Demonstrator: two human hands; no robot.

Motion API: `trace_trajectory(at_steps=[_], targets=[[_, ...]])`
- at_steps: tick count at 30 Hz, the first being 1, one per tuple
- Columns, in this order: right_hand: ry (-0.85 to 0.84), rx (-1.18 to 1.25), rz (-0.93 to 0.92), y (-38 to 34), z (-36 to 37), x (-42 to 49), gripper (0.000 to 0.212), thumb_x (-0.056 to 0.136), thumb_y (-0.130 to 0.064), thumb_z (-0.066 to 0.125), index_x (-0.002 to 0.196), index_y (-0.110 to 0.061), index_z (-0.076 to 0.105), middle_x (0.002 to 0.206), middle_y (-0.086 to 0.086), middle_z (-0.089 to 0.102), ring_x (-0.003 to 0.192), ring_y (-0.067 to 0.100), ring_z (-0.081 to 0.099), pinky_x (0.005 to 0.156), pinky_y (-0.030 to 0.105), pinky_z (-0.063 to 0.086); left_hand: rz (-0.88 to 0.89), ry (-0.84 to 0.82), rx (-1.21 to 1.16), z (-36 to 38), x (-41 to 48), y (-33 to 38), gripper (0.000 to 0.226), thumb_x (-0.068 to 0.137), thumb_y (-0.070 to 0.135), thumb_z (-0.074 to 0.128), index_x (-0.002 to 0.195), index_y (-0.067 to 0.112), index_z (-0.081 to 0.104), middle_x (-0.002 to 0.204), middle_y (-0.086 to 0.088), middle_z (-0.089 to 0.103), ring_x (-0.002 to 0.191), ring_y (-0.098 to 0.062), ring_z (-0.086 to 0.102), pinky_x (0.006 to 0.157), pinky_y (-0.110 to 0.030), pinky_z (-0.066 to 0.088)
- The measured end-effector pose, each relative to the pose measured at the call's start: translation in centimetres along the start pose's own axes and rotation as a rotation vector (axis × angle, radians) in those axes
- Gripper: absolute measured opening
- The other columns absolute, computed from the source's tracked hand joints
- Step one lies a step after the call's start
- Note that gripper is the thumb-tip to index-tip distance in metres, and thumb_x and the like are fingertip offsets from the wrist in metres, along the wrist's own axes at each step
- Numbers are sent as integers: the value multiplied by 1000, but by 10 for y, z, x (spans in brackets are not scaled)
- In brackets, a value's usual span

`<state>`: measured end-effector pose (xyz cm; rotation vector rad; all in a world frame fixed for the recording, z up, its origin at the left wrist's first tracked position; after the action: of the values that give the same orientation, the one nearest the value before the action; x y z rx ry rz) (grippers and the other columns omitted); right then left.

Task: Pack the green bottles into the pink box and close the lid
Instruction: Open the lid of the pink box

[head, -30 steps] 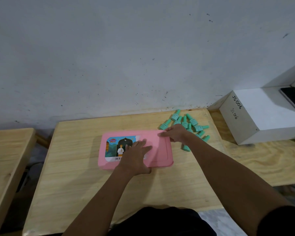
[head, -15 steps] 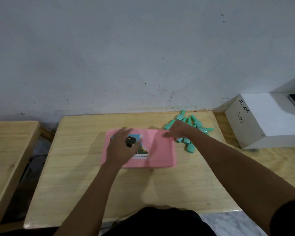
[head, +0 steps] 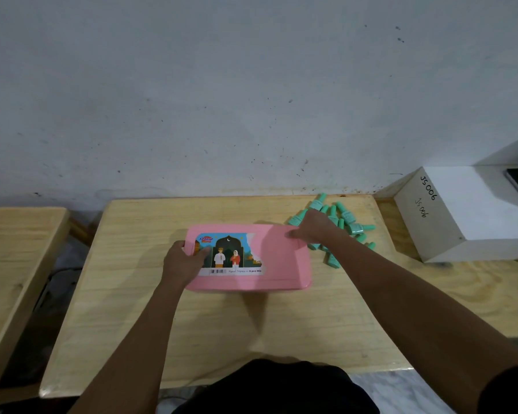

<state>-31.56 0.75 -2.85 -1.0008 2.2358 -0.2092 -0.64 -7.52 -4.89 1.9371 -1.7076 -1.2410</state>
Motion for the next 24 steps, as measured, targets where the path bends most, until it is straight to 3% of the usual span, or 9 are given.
trace_trajectory(at_steps=[3,6,9,12,15,18,21,24], targets=[[64,41,5,12,5,-6,44,85,-39,71,103,1,63,78,4,58,64,12,52,51,20,38,34,48,51,2,-5,5,62,83,33,70,133,6,44,128,-18,54,110,-32,54,87,-41,47],[77,120,39,31,16,-22,42,89,-34,67,111,2,67,102,13,70,78,20,64,62,25,50,127,96,229,10,-12,12,80,80,41,69,145,14,29,138,-17,39,125,-38,43,95,-49,44],[60,185,54,43,22,-31,45,88,-37,67,104,5,70,105,18,72,90,29,71,83,39,57,140,51,239,19,-12,10,78,77,48,68,140,20,32,132,-14,42,116,-38,51,91,-51,49],[25,318,101,49,28,-33,41,88,-33,68,108,3,69,104,16,72,93,27,69,89,40,56,147,37,235,20,-7,8,75,75,50,69,136,21,36,126,-14,45,110,-37,54,87,-49,52],[38,312,97,46,31,-35,38,89,-33,66,109,-1,68,100,10,70,90,22,66,77,30,54,150,32,241,21,-5,7,75,76,49,69,136,20,36,126,-16,45,111,-38,53,87,-49,52],[75,291,92,46,30,-40,37,90,-35,66,105,-1,69,90,7,67,82,18,62,63,23,47,121,73,320,23,-10,11,75,79,47,67,139,17,34,137,-19,37,123,-42,40,96,-52,45],[17,546,122,54,35,-46,31,90,-27,66,107,0,66,101,11,69,91,23,67,77,34,59,342,146,533,35,-36,39,83,78,55,63,145,18,29,153,-18,17,142,-40,15,113,-58,19],[-107,966,119,64,42,-63,23,97,-20,56,113,-5,62,111,14,70,98,27,68,84,39,59,724,-147,622,91,-80,64,101,71,77,54,151,29,15,161,-7,-2,148,-33,-4,117,-54,-2]])
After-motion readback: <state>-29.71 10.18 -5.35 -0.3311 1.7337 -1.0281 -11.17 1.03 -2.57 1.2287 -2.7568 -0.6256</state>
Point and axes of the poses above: each hand's wrist, its own x-axis towards the middle knuckle, its own z-axis out of the palm, y = z × x, the point moved 6 cm from there along x, towards the middle knuckle
